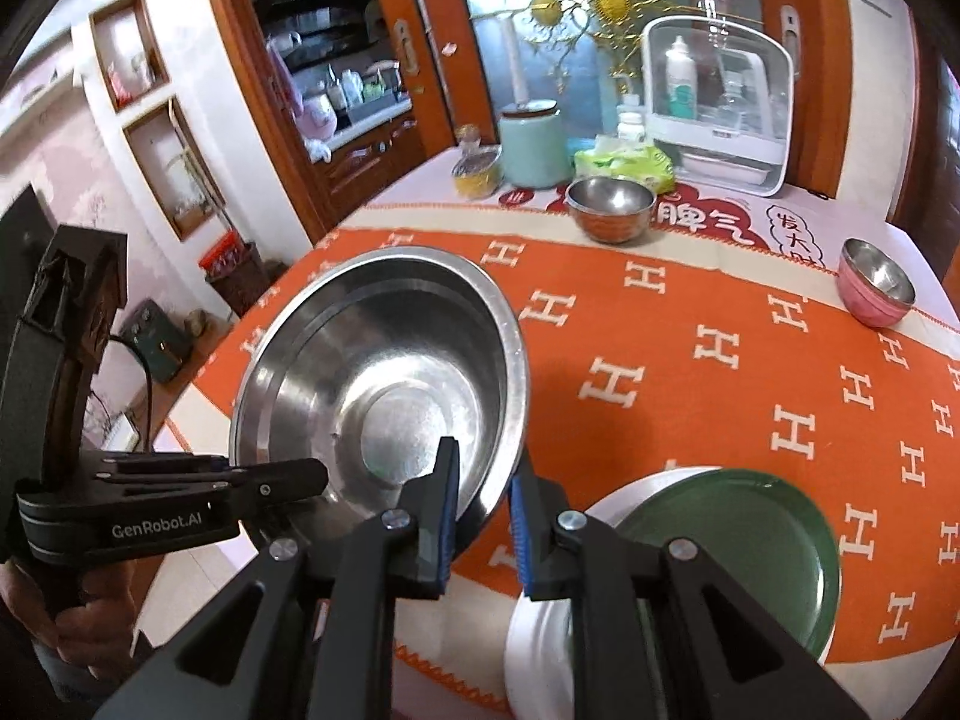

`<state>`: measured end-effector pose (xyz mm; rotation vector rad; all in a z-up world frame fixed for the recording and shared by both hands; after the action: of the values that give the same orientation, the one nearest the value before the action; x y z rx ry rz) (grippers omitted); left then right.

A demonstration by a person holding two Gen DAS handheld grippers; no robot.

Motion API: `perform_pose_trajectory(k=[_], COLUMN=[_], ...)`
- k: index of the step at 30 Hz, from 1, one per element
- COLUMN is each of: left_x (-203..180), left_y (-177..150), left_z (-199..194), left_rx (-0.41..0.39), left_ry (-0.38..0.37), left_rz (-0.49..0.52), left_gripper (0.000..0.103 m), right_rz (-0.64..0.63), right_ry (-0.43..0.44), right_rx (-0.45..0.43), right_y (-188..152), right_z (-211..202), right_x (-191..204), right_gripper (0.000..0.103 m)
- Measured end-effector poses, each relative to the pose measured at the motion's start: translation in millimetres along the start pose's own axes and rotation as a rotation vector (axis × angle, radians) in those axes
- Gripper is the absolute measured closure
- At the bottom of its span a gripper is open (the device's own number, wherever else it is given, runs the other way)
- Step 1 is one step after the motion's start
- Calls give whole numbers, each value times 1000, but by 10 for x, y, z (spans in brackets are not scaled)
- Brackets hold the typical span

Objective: Organize plates and bowls

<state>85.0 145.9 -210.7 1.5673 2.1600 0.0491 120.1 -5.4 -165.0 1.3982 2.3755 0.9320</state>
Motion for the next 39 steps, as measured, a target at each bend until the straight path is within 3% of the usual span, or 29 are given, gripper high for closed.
perform_pose_trajectory(k=[7, 21, 30, 39], left_x=[236, 530, 570, 435], left_y=[-70, -210, -157, -72], left_z=[132, 621, 752, 763], left_rx=[68, 257, 294, 261], left_ry=[15, 9, -2, -25], left_rz=[-9, 13, 36, 78], left_gripper=[85, 84, 84, 70], right_rz=[-39, 35, 30, 30], right_ry=[-46, -86, -131, -142], right_rx=[117, 262, 290, 288], right_y=[-185, -490, -539, -532], right_z=[197, 561, 690, 677], right_x=[213, 289, 314, 312], right_gripper=[80, 77, 73, 69])
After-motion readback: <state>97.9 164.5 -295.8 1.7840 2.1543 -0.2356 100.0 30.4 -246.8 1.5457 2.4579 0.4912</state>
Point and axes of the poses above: each gripper's, at about its wrist camera, not at the fingertips, and z roughly the way its jaws point, x to its left, y to its top, the point moved 6 cm from there along z, roughly the way its jaws point, and after that the axes turned 5 degrees about -z, right-handed, at the moved point
